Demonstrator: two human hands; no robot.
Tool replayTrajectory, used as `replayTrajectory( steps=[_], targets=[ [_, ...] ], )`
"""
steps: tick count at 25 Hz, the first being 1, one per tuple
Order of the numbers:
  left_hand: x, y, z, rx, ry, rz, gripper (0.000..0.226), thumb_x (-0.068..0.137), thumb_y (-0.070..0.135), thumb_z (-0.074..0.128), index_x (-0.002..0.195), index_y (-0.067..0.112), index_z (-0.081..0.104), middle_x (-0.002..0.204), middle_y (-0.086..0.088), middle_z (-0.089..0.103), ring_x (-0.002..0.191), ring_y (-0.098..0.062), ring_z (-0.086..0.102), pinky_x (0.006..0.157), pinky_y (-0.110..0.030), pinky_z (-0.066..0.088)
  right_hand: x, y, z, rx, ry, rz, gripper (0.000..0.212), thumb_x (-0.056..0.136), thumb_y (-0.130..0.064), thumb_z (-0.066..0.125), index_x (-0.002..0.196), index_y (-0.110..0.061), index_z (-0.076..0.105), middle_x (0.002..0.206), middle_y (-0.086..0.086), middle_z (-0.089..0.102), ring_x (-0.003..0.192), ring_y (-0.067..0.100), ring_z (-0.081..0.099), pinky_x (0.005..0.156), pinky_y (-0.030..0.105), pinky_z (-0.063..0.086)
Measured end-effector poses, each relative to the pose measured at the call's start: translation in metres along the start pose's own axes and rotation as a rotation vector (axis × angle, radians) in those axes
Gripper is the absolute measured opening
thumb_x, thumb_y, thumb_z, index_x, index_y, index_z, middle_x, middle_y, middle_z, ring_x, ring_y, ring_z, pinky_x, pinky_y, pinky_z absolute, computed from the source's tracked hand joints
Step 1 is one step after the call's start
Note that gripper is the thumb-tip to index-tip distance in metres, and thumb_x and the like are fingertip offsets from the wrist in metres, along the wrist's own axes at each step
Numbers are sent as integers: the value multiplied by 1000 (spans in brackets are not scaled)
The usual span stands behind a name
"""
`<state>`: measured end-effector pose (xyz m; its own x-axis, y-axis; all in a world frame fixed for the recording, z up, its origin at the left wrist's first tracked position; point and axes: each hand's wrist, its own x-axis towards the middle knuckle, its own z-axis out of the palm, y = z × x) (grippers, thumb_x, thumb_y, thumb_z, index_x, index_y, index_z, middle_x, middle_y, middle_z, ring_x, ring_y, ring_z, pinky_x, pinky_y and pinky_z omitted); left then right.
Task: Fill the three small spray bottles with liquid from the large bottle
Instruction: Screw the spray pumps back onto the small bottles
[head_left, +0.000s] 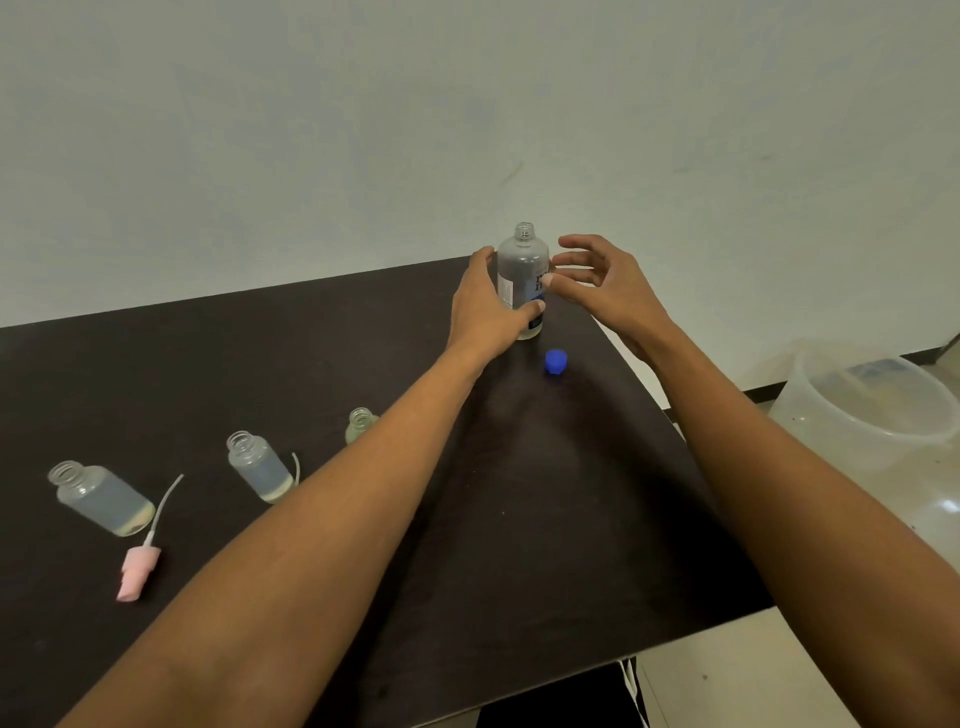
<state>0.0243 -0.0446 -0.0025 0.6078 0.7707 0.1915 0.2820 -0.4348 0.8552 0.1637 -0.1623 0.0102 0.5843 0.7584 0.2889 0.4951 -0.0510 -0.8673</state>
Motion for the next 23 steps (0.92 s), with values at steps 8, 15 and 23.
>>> replayTrajectory(
  steps=[8,15,23],
  targets=[
    [-62,31,-66,-14,70,176,81,85,34,85,153,26,41,160,7,43,145,-14,44,119,-39,42,-54,-69,-2,-25,102,-111,58,92,-37,80,144,-24,57,137,-3,67,120,8,68,97,20,56],
    [-142,27,-141,-69,87,295,66,88,36,82,146,30,49,151,11,52,138,-4,49,115,-25,43,-121,-135,39,-25,55,-276,57,93,-33,80,144,-27,56,137,-10,66,125,1,63,97,18,56],
    [-208,0,-190,-105,133,304,61,88,38,82,143,35,53,145,19,57,134,5,51,117,-28,44,-175,-154,83,-82,-17,-368,56,94,-33,79,145,-30,56,140,-15,63,130,-2,59,104,23,54]
  ],
)
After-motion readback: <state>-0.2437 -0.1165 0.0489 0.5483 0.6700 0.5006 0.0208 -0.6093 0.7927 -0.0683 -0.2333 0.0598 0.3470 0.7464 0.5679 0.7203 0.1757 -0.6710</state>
